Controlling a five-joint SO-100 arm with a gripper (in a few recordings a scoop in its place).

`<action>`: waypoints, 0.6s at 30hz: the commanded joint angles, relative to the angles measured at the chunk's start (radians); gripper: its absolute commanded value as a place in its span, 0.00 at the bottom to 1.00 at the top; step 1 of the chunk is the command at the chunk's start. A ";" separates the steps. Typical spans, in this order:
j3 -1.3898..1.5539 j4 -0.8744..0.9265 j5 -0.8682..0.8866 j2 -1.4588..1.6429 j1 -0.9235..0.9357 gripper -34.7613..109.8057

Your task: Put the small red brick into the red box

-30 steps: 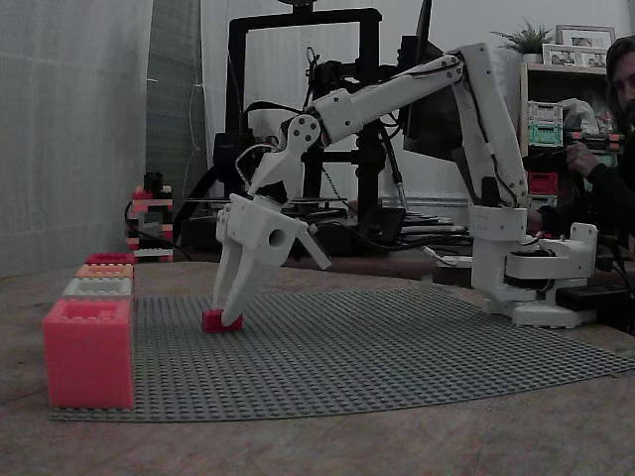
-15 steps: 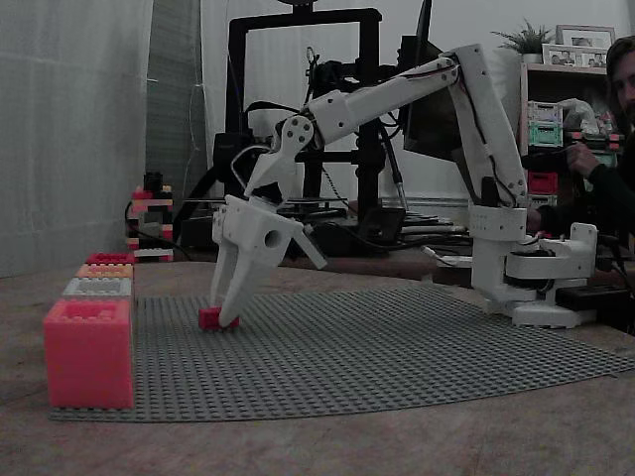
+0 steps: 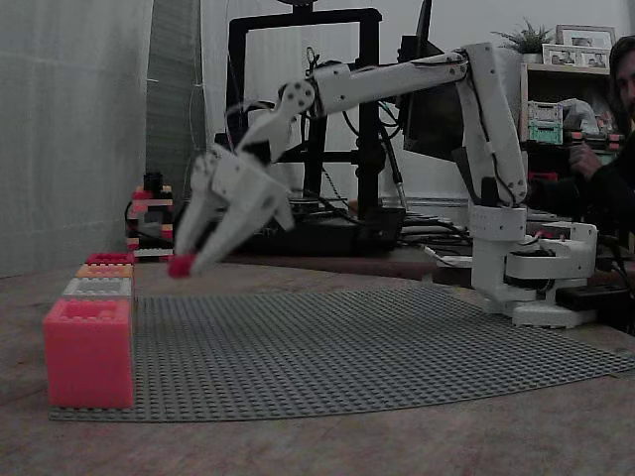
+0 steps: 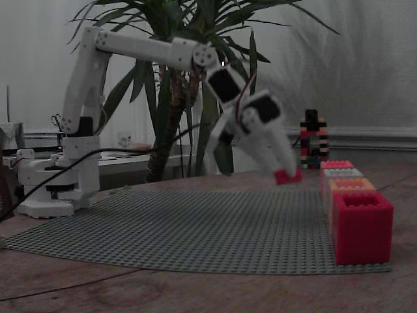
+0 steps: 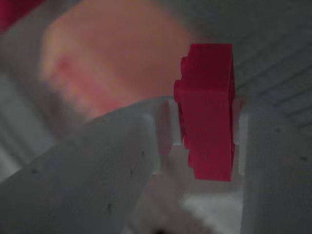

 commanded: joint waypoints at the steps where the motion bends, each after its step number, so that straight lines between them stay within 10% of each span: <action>1: -0.176 -0.017 -0.133 0.063 0.075 0.24; 18: -0.520 -0.215 -0.428 -0.322 0.319 0.24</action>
